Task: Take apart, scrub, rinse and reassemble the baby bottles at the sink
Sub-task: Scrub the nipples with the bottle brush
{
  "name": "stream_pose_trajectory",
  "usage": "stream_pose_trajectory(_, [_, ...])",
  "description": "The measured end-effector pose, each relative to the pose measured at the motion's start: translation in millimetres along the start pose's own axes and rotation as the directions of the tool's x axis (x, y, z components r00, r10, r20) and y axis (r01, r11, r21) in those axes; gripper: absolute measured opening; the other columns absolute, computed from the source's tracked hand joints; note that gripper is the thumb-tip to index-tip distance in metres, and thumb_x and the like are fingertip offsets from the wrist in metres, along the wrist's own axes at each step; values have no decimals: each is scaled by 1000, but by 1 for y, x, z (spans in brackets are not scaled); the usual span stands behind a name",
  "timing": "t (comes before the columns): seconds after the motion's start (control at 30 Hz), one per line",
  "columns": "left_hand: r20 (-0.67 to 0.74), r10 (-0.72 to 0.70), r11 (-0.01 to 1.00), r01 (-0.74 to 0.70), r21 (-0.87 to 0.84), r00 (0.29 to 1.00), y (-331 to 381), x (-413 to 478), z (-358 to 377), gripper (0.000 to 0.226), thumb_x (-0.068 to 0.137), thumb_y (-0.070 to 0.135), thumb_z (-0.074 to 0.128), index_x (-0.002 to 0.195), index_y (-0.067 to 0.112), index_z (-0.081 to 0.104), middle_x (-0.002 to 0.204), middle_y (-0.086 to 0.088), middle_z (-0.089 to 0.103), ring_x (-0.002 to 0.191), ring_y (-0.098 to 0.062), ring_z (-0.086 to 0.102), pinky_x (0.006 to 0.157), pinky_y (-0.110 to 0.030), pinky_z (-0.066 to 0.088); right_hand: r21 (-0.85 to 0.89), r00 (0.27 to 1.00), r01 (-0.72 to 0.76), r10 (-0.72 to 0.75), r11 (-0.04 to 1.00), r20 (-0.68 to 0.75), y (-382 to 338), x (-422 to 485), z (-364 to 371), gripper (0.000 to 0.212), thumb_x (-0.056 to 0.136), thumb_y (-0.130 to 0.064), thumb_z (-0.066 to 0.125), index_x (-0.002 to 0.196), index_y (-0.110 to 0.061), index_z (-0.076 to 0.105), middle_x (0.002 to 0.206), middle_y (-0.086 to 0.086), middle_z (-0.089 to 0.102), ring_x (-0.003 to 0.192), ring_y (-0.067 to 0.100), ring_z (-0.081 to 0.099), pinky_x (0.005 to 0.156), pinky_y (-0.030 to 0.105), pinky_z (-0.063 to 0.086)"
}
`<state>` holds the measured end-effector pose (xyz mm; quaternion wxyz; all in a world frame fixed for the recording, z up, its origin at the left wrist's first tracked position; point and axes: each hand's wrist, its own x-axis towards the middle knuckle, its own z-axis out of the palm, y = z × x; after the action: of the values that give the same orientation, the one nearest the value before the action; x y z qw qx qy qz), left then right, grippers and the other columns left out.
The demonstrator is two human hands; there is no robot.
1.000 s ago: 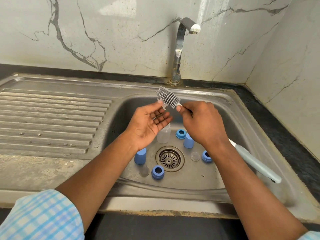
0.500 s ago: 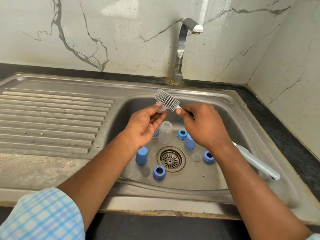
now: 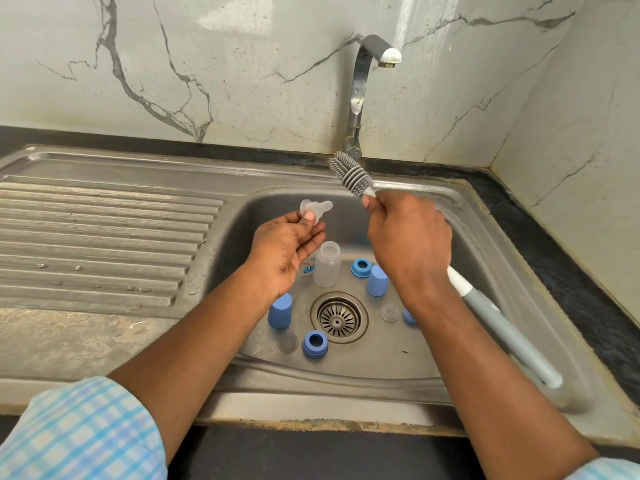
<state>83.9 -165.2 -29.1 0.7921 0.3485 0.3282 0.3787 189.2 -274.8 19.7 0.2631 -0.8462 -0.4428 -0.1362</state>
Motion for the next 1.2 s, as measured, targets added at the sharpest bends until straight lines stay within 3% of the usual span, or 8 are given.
stream_pose_trajectory(0.17, [-6, 29, 998, -29, -49, 1000, 1, 0, -1, 18, 91, -1, 63, 108, -1, 66, 98, -12, 74, 89, -17, 72, 80, -25, 60, 80, 969, 134, -148, 988, 199, 4, -9, 6, 35, 101, -40, 49, 70, -24, 48, 58, -7, 44, 54, 18, 44, 50, 29, 26])
stream_pose_trajectory(0.33, [29, 60, 998, -60, -2, 998, -2, -5, 5, 12, 90, 2, 65, 101, -1, 68, 94, -15, 74, 86, -17, 74, 77, -24, 60, 14, 994, 39, -41, 999, 102, 4, 1, 7, 32, 102, -40, 48, 92, -19, 69, 71, 1, 54, 65, 25, 48, 60, 31, 32])
stream_pose_trajectory(0.43, [7, 61, 998, -61, 16, 998, -4, -4, 7, 11, 90, 2, 67, 100, -1, 68, 94, -16, 74, 88, -18, 74, 76, -24, 60, -5, 999, -15, 15, 1000, 33, 17, 7, 9, 34, 101, -42, 48, 81, -20, 63, 76, 9, 63, 70, 35, 55, 61, 34, 37])
stream_pose_trajectory(0.63, [12, 51, 999, -51, 9, 999, -3, -3, 2, 15, 88, -5, 65, 103, -1, 67, 102, -16, 73, 92, -20, 73, 84, -27, 59, 210, 965, 130, -172, 969, 197, 14, -2, 9, 30, 99, -41, 54, 74, -26, 61, 52, -8, 46, 48, 10, 42, 50, 28, 27])
stream_pose_trajectory(0.73, [97, 30, 1000, -30, 0, 995, -1, -5, 2, 26, 91, -6, 59, 116, -3, 64, 111, -17, 72, 99, -21, 72, 86, -29, 59, 230, 956, 156, -205, 961, 211, 11, -3, 12, 29, 99, -41, 54, 80, -24, 69, 51, -7, 45, 47, 10, 42, 50, 28, 28])
stream_pose_trajectory(0.83, [161, -42, 999, 44, -8, 986, 2, -8, 2, 19, 93, 7, 55, 109, 4, 66, 114, -16, 70, 103, -23, 69, 90, -35, 57, 282, 966, 132, -188, 950, 180, 18, 1, 10, 31, 99, -39, 55, 75, -23, 67, 49, -6, 44, 45, 11, 40, 49, 28, 28])
stream_pose_trajectory(1.03, [75, -151, 986, 145, 85, 986, 3, -6, 2, 37, 94, 48, 58, 93, 13, 68, 77, 1, 62, 70, -11, 58, 65, -27, 52, 254, 969, 155, -197, 955, 152, 22, 1, 10, 34, 99, -41, 54, 81, -17, 71, 52, -3, 49, 48, 13, 43, 47, 29, 33])
stream_pose_trajectory(1.2, [-4, -131, 989, 131, 65, 991, 2, -2, 1, 17, 89, 27, 71, 89, 11, 66, 70, 2, 57, 61, -7, 53, 51, -19, 50, 296, 978, 129, -170, 946, 118, 24, 3, 8, 37, 99, -39, 55, 73, -15, 65, 48, -3, 42, 46, 14, 38, 48, 31, 31])
